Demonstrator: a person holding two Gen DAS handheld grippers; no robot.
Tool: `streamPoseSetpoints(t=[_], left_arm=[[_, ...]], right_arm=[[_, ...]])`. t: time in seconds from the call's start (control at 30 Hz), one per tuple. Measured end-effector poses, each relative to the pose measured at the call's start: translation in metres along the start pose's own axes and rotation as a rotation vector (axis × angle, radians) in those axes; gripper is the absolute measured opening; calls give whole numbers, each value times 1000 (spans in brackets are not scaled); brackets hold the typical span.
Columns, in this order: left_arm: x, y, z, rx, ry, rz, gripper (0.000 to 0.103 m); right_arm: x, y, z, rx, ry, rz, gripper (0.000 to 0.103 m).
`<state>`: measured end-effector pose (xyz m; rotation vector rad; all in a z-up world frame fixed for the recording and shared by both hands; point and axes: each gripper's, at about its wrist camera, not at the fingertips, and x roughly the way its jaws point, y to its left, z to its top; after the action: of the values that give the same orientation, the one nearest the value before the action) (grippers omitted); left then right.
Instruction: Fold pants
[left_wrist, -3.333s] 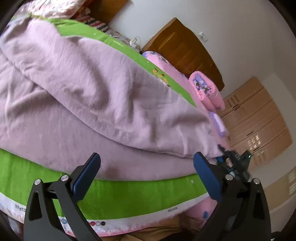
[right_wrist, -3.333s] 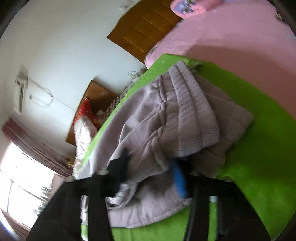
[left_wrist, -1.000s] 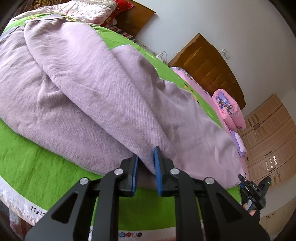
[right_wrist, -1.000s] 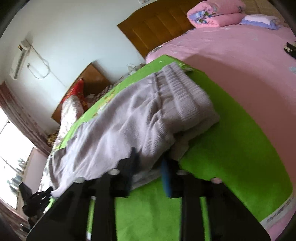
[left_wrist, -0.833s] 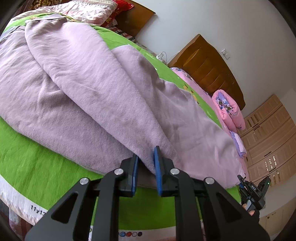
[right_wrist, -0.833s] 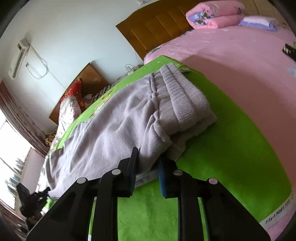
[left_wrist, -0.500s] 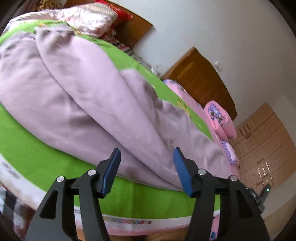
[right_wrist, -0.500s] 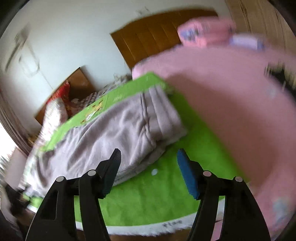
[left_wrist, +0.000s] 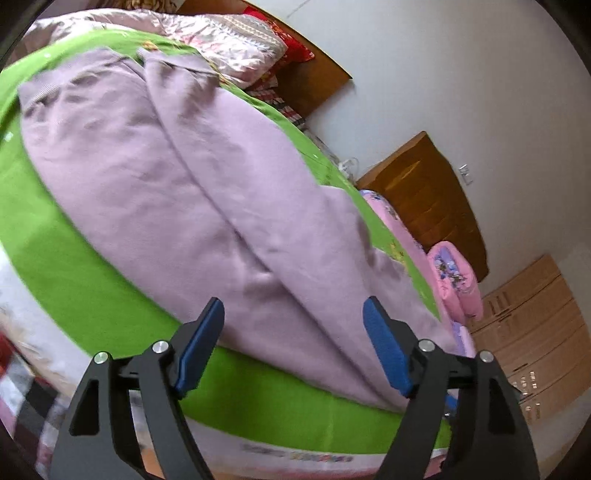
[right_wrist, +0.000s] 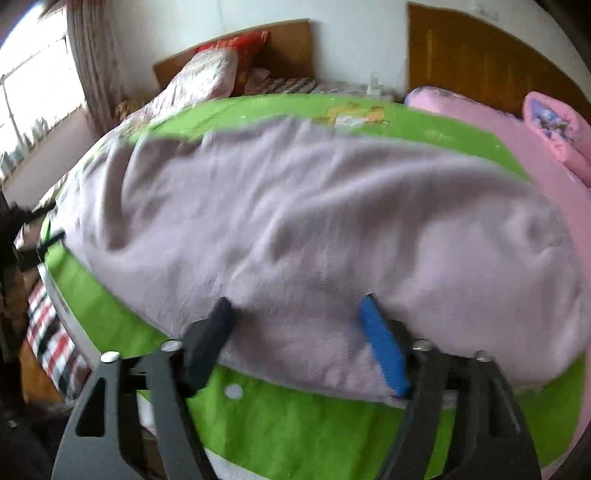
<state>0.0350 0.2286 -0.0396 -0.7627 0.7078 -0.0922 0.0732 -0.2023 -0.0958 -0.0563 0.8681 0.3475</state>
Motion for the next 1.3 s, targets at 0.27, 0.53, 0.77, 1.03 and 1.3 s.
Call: streamPoseSetpoints(t=[0.27,0.53,0.77,1.03,1.3], left_arm=[[-45,46,34,-39,-174,195,91],[-74,136,78,-281,-303,296,89],[-71,178,113,-352,-294,317,76],[-52,194,133,-354,-291,343,76],[-52,191,142,-283,-314,433,6]], right_arm=[[-19,69,107,-215,-157,98,73],[84,285,231,-744,-133,543,62],[188,475,289,-900,42,779,43],[256,556,268,-1079,184,686,42],[243,542,270,-1034,116,754,13]])
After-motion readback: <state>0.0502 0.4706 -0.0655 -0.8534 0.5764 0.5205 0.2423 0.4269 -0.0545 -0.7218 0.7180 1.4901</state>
